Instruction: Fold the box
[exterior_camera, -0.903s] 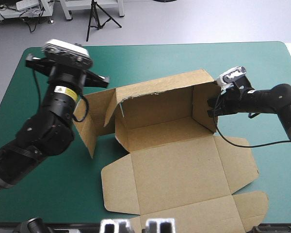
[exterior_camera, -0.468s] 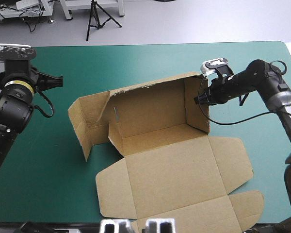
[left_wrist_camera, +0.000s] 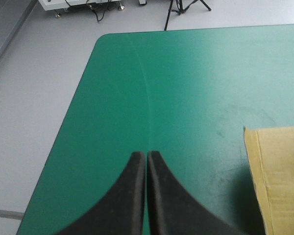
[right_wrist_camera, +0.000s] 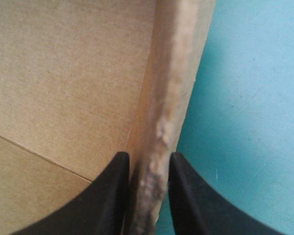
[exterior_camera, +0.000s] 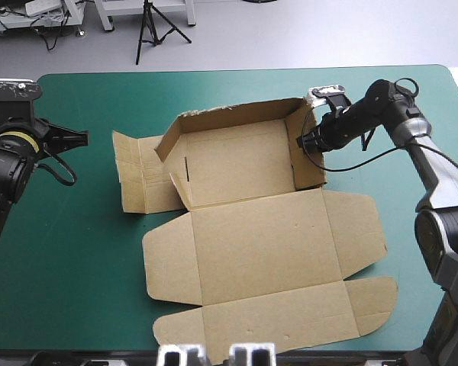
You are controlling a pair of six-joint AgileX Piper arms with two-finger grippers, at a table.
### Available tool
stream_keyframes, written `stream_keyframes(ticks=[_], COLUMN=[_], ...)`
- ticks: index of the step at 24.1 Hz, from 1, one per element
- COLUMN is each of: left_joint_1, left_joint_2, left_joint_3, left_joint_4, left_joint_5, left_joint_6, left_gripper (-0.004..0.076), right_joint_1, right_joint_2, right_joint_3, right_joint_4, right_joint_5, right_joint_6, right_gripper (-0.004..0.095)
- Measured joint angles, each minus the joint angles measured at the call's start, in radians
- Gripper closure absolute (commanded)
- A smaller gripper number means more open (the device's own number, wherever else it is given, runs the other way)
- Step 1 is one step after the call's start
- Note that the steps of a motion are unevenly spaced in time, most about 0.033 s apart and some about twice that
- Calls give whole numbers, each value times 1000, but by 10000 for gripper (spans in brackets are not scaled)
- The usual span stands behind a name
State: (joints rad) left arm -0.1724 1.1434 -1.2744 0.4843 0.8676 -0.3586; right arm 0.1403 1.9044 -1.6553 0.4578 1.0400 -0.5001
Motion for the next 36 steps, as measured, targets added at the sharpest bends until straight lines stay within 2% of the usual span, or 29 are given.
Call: stream_keyframes(ticks=[5, 12, 17, 19, 23, 26, 28, 36], left_joint_1=[0, 0, 19, 56, 240, 372, 403, 409], left_joint_2=[49, 117, 142, 144, 157, 191, 213, 229], left_joint_3=[0, 0, 0, 0, 0, 0, 0, 0], left_joint_4=[-42, -88, -109, -147, -364, -622, -701, -723], left_joint_5=[58, 95, 137, 142, 160, 206, 219, 212], left_joint_6=[40, 60, 82, 94, 213, 359, 398, 415], left_gripper=[722, 721, 720, 718, 718, 719, 719, 719], right_joint_1=[1, 1, 1, 1, 1, 1, 1, 1], right_joint_2=[6, 7, -10, -34, -155, -265, -277, -67], right_joint_3=[-3, -136, -264, -300, -304, -222, -148, -85], right_joint_4=[-45, -93, -114, -124, -189, -244, -257, -114], right_joint_5=[3, 167, 191, 192, 193, 194, 194, 151], right_joint_6=[-17, -17, 68, 129, 217, 253, 259, 215], right_gripper=[515, 515, 516, 516, 516, 516, 516, 516])
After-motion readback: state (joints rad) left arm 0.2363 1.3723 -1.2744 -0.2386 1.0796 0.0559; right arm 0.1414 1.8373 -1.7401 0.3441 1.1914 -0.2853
